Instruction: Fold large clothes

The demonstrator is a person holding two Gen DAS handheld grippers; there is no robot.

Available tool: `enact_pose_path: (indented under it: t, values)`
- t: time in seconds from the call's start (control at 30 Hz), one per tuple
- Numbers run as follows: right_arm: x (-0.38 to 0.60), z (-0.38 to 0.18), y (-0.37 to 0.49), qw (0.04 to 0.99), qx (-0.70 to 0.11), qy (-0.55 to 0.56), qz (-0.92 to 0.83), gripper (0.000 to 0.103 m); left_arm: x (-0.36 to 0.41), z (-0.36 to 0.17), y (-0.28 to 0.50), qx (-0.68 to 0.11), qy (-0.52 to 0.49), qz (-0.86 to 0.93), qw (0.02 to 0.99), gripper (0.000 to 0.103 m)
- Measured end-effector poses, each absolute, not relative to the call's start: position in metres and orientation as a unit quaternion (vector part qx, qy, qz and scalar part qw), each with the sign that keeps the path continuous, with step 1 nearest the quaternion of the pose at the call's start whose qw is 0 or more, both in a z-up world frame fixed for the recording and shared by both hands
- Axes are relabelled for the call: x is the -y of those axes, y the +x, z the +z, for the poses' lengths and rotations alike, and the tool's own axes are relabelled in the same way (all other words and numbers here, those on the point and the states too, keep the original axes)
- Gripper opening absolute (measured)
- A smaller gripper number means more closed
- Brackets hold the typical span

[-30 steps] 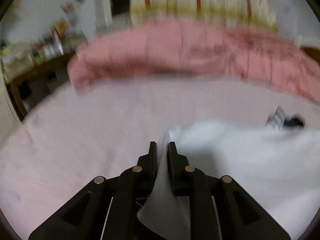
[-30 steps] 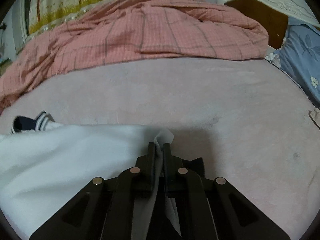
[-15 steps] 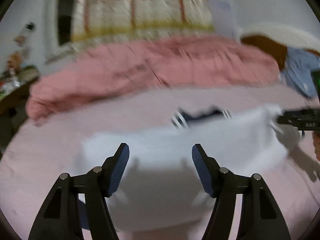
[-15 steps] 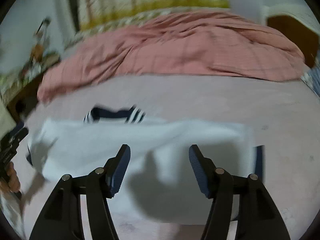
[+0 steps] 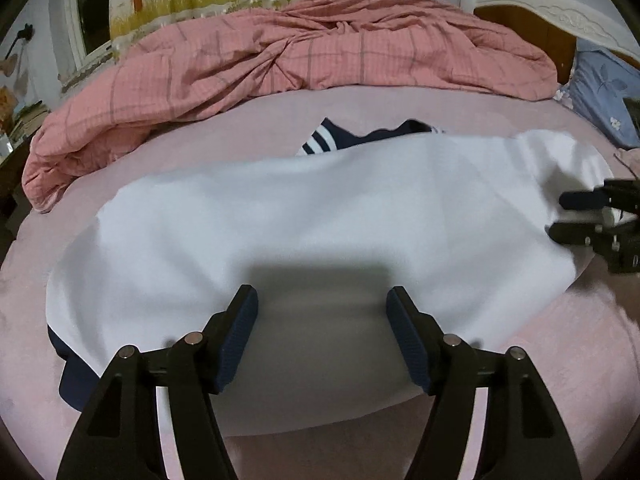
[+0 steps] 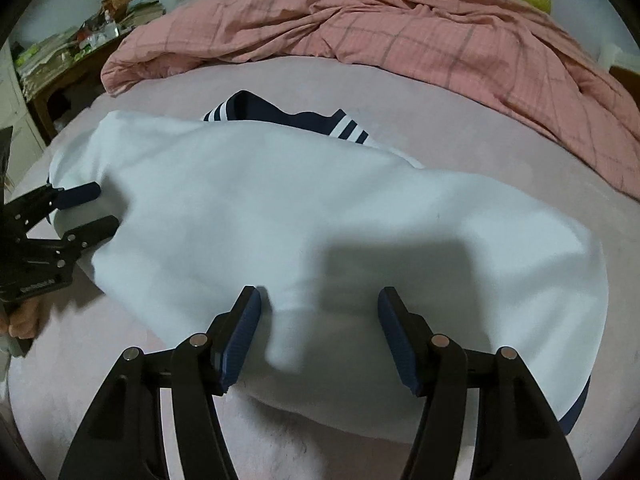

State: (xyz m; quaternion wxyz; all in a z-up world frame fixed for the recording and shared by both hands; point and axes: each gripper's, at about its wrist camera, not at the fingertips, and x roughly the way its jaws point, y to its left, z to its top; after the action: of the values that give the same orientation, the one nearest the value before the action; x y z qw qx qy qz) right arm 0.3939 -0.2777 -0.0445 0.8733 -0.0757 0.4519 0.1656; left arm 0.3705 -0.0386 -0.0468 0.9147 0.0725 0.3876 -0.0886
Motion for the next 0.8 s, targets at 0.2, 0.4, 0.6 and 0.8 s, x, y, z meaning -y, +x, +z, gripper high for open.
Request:
enact_pose_path:
  t: [0.2, 0.4, 0.6, 0.8]
  values:
    - [0.276, -0.041, 0.379, 0.874, -0.451, -0.091, 0.155, 0.063, 0.033, -0.023, 0.361, -0.348, 0.031, -0.127, 0.928, 0.064]
    - [0.305, -0.007, 0.373, 0.910, -0.404, -0.002, 0.088, 0.063, 0.051, -0.002, 0.340, -0.314, 0.002, -0.183, 0.932, 0.054]
    - [0.332, 0.013, 0.364, 0.917, -0.379, 0.066, 0.109, 0.062, 0.087, -0.007, 0.354, -0.341, -0.014, -0.227, 0.912, 0.010]
    - [0.329, 0.002, 0.371, 0.892, -0.409, 0.092, 0.167, 0.058, 0.098, -0.051, 0.371, -0.407, -0.033, -0.217, 0.887, 0.009]
